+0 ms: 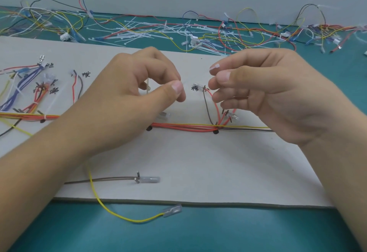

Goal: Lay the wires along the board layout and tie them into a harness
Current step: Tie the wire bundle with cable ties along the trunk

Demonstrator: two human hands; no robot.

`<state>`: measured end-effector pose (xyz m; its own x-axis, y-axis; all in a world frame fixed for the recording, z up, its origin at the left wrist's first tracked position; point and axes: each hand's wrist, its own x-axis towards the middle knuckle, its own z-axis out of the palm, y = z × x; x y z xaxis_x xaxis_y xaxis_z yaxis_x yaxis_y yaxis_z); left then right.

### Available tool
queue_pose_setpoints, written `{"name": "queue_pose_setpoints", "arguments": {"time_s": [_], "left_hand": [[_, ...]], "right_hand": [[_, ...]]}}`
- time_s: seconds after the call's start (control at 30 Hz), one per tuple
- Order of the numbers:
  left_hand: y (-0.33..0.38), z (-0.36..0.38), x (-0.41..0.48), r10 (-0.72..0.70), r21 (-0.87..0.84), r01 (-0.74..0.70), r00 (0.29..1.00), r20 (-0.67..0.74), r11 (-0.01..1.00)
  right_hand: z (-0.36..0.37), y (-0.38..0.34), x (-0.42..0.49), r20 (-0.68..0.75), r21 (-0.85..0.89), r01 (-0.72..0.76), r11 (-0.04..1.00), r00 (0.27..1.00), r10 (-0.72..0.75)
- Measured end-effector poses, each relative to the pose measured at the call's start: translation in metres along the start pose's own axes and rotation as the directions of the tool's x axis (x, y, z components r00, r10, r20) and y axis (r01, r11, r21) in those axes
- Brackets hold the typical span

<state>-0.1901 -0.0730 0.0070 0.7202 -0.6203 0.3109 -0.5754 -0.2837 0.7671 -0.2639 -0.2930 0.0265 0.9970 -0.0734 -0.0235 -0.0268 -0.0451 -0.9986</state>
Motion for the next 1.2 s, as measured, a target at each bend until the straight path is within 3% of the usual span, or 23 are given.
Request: {"name": "queue_pose_setpoints", "arguments": {"time_s": [0.83, 1.03, 1.2], "left_hand": [[0.005, 0.007, -0.004, -0.003, 0.092, 0.001, 1.0, 0.021, 0.996], [0.008, 0.016, -0.006, -0.014, 0.261, 0.008, 1.0, 0.022, 0.965], [0.013, 0.021, -0.007, 0.014, 0.348, -0.064, 0.989, 0.145, 0.935]], "right_hand": [[0.006, 0.003, 0.002, -0.028, -0.03, 0.031, 0.999, 0.999, -0.032], [0.004, -0.002, 0.003, -0.113, -0.062, 0.062, 0.996, 0.991, -0.068], [-0.008, -0.011, 0.003, -0.189, -0.142, 0.103, 0.985, 0.974, -0.129]]}}
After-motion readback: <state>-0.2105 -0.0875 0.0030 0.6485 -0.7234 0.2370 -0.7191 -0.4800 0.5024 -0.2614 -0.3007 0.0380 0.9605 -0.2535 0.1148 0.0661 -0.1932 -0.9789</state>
